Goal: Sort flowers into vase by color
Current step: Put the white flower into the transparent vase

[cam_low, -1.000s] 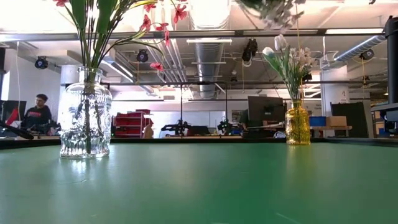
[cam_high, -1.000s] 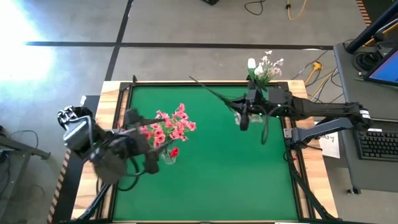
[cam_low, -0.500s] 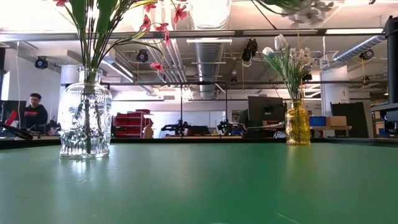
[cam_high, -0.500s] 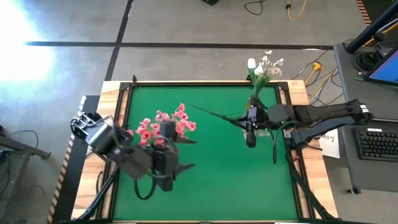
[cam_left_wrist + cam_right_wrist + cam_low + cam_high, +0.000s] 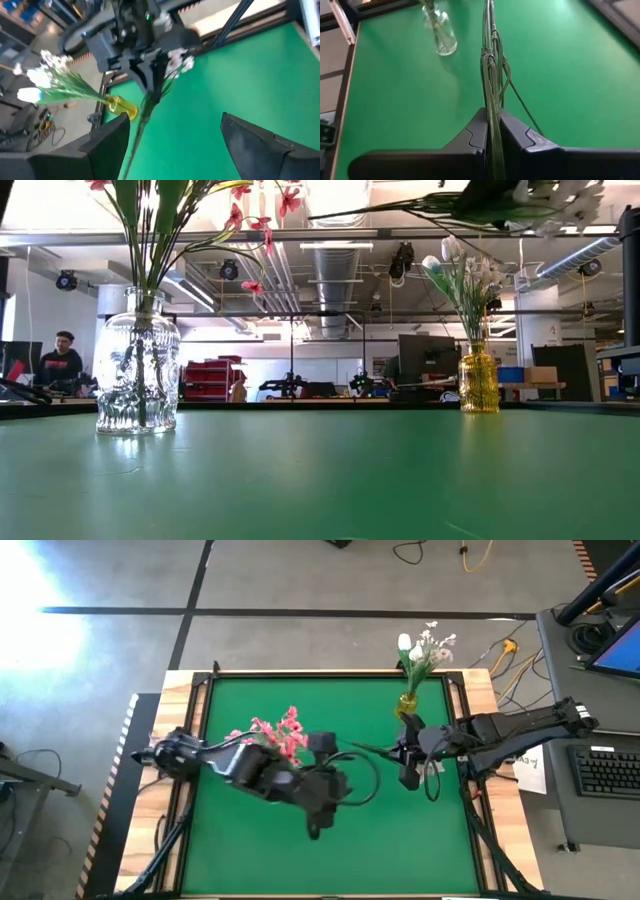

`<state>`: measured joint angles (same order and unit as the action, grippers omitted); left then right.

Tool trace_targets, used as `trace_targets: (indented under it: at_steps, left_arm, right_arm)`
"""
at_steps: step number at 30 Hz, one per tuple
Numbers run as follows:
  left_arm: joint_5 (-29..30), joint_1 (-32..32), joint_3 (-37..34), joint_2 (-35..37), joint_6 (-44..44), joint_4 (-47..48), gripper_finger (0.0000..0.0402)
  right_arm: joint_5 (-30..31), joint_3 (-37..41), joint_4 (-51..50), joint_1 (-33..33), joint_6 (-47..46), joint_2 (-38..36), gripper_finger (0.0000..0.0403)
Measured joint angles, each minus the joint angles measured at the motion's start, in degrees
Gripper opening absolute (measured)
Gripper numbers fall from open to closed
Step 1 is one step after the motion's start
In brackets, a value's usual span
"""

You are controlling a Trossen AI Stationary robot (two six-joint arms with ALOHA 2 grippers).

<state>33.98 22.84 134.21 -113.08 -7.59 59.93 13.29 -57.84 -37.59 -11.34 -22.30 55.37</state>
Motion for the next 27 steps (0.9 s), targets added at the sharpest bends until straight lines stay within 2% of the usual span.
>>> trace_targets:
  at_steps: [6, 14, 27]
  left_arm:
    - [-0.48, -3.30, 0.00, -3.59, 0.59, -0.58, 0.0292]
    - [-0.34, -4.53, 0.00, -5.77, 0.59, -0.31, 0.0292]
    - [0.13, -4.68, 0.02, -7.66, 1.09, 3.29, 0.0278]
  right_arm:
    - [-0.32, -0.04, 0.12, -0.45, -0.68, 0.23, 0.0022]
    - [-0.64, -0.04, 1.47, -0.45, -0.61, 0.25, 0.0022]
    - [-11.85, -0.04, 6.83, -0.53, -4.87, 0.25, 0.0022]
